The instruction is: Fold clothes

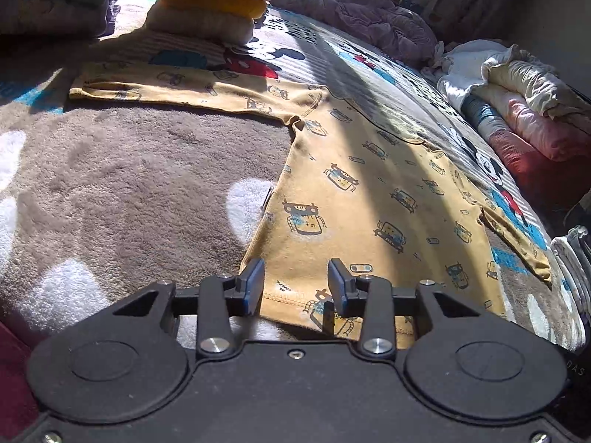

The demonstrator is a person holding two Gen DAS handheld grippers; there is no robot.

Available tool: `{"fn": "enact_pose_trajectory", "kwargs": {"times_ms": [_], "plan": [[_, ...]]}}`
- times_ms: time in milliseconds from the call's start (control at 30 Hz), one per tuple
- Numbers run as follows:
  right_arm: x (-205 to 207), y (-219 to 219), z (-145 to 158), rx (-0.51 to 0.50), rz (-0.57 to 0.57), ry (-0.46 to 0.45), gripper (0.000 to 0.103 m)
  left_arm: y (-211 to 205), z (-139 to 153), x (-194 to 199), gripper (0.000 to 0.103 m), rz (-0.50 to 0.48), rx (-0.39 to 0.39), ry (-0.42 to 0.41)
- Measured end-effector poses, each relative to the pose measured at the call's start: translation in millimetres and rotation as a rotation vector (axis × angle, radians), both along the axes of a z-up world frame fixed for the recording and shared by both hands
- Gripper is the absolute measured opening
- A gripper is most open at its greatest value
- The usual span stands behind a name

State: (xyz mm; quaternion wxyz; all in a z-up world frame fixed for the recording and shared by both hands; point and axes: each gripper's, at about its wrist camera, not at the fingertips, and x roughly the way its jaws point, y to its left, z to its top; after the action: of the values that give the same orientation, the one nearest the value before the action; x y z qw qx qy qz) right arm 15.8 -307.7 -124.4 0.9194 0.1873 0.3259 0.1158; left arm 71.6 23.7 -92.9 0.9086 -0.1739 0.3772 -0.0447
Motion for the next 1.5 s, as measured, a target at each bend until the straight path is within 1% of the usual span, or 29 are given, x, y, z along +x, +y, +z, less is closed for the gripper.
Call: {"fn": "enact_pose_trajectory", "kwargs": {"times_ms": [67, 100, 133, 167, 200, 267, 300, 333, 367, 400, 433, 500, 533, 567, 633, 700, 800, 867, 900, 967, 1067, 1100, 1133, 1233, 1300, 1367, 1400, 1467, 1500], "plan": [[-5, -17, 7, 0.078, -0.055, -0.042, 0.029, -2, 11, -3, 0.068, 0.005, -0.018, -0.002], [-8, -26, 11, 0.117, -0.083, -0.064, 0.03, -2, 16, -4, 0.078, 0.008, -0.027, -0.004], [-6, -42, 10, 0.161, -0.135, -0.064, 0.032, -3, 21, -5, 0.082, 0.011, -0.036, -0.005], [-3, -58, 9, 0.206, -0.189, -0.062, 0.032, -7, 28, -6, 0.09, 0.005, -0.029, -0.01], [0, -77, 7, 0.238, -0.255, -0.058, 0.033, -18, 38, -6, 0.096, -0.021, -0.003, -0.028], [5, -118, 2, 0.305, -0.387, -0.053, 0.036, -36, 52, -5, 0.099, -0.098, 0.006, -0.091], [6, -137, -1, 0.344, -0.452, -0.059, 0.037, -46, 57, -3, 0.099, -0.135, 0.006, -0.115], [7, -154, -6, 0.412, -0.513, -0.067, 0.041, -58, 60, 3, 0.099, -0.169, 0.009, -0.124], [9, -167, -10, 0.462, -0.548, -0.075, 0.044, -70, 62, 9, 0.099, -0.203, 0.012, -0.134], [14, -175, -15, 0.469, -0.577, -0.078, 0.047, -84, 64, 15, 0.097, -0.236, 0.025, -0.147], [19, -182, -19, 0.472, -0.605, -0.081, 0.047, -97, 63, 21, 0.095, -0.264, 0.052, -0.164], [29, -196, -29, 0.478, -0.661, -0.086, 0.045, -125, 58, 35, 0.079, -0.322, 0.107, -0.179], [33, -204, -33, 0.481, -0.69, -0.088, 0.042, -139, 54, 43, 0.075, -0.349, 0.127, -0.181], [36, -210, -38, 0.504, -0.702, -0.095, 0.04, -149, 49, 50, 0.072, -0.366, 0.128, -0.181], [41, -218, -43, 0.528, -0.702, -0.107, 0.039, -160, 42, 56, 0.072, -0.377, 0.113, -0.189], [44, -224, -47, 0.559, -0.696, -0.113, 0.039, -162, 33, 54, 0.072, -0.372, 0.088, -0.191], [41, -230, -55, 0.628, -0.71, -0.107, 0.03, -166, 19, 53, 0.072, -0.363, 0.051, -0.194], [38, -230, -60, 0.69, -0.693, -0.101, 0.029, -165, 10, 52, 0.072, -0.357, 0.039, -0.186], [39, -228, -59, 0.695, -0.674, -0.093, 0.029, -163, 7, 52, 0.072, -0.357, 0.038, -0.183], [42, -225, -58, 0.662, -0.664, -0.08, 0.028, -161, 5, 53, 0.072, -0.35, 0.032, -0.181], [47, -220, -55, 0.611, -0.651, -0.061, 0.019, -158, 6, 54, 0.071, -0.349, 0.017, -0.184], [48, -220, -55, 0.595, -0.655, -0.052, 0.011, -158, 6, 54, 0.072, -0.349, 0.018, -0.188], [48, -220, -53, 0.585, -0.655, -0.054, 0.012, -157, 6, 53, 0.072, -0.349, 0.018, -0.191], [43, -212, -24, 0.395, -0.659, -0.128, 0.011, -155, 6, 50, 0.072, -0.35, 0.019, -0.201], [43, -207, -12, 0.307, -0.643, -0.125, 0.011, -153, 8, 48, 0.072, -0.356, 0.019, -0.209], [49, -205, -16, 0.253, -0.649, -0.053, 0.016, -151, 10, 46, 0.072, -0.357, 0.015, -0.218], [49, -202, -17, 0.236, -0.652, -0.043, 0.02, -149, 11, 46, 0.072, -0.354, 0.011, -0.22], [47, -198, -17, 0.202, -0.658, -0.03, 0.024, -147, 13, 46, 0.072, -0.347, 0.0, -0.224], [46, -190, -11, 0.138, -0.657, -0.055, 0.032, -146, 14, 47, 0.072, -0.344, -0.004, -0.226]]}}
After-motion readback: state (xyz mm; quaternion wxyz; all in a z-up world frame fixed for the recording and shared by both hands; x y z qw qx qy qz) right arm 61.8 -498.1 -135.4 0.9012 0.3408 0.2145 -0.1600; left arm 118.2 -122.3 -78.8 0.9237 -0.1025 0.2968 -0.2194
